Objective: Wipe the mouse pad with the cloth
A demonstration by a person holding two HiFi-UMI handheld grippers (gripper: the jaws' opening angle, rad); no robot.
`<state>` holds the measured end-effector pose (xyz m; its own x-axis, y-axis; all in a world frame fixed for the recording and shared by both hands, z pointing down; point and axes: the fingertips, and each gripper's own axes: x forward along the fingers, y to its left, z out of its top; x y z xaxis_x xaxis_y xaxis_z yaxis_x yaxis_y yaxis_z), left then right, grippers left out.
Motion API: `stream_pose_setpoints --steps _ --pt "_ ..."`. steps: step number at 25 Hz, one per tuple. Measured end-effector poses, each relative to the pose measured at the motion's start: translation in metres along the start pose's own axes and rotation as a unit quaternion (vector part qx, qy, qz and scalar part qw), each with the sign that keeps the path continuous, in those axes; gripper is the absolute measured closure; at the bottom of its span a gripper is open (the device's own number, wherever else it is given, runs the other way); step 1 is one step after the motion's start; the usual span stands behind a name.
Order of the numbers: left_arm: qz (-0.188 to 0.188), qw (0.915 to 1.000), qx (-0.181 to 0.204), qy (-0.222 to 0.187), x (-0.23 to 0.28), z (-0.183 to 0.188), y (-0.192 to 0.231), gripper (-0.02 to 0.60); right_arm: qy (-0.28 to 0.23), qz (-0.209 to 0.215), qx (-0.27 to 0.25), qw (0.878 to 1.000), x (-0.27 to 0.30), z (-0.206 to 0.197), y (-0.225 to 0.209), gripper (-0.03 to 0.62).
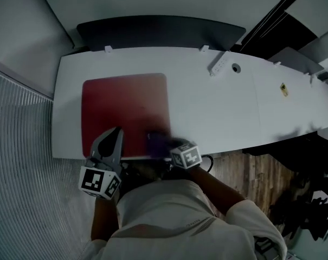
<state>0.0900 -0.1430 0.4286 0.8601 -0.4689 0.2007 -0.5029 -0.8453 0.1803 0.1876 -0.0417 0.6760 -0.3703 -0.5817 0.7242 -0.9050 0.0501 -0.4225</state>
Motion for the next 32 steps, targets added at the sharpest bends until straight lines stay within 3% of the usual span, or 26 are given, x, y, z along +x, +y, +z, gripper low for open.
stream_pose_setpoints --steps 8,11,15,19,24,28,32 --pt "-0.041 0.9991 0.014 -0.001 0.034 0.009 -0.043 0.580 -0.012 -0.058 0.037 0.998 -0.055 -0.033 -0.070 0.546" --pt "-0.052 0.9984 0.021 -0.005 0.035 0.016 -0.052 0.580 -0.054 -0.053 0.064 0.995 -0.079 -0.020 -0.072 0.546" --pt "-0.059 0.9978 0.029 -0.007 0.023 0.025 -0.042 0.580 -0.151 -0.038 0.076 0.985 -0.113 0.035 -0.045 0.548" --pt "-0.050 0.9978 0.034 -0.027 0.006 0.049 -0.024 0.580 -0.242 -0.031 0.036 0.969 -0.144 0.110 -0.005 0.548" --pt "-0.037 0.9962 0.053 -0.059 -0.021 0.081 -0.006 0.580 -0.341 -0.039 -0.041 0.938 -0.181 0.183 0.047 0.549" --pt "-0.017 0.9938 0.075 -0.080 -0.043 0.097 0.012 0.580 -0.385 -0.046 -0.102 0.916 -0.200 0.221 0.090 0.549" --pt "-0.003 0.9931 0.072 -0.092 -0.060 0.109 0.027 0.580 -0.399 -0.027 -0.118 0.909 -0.205 0.242 0.117 0.551"
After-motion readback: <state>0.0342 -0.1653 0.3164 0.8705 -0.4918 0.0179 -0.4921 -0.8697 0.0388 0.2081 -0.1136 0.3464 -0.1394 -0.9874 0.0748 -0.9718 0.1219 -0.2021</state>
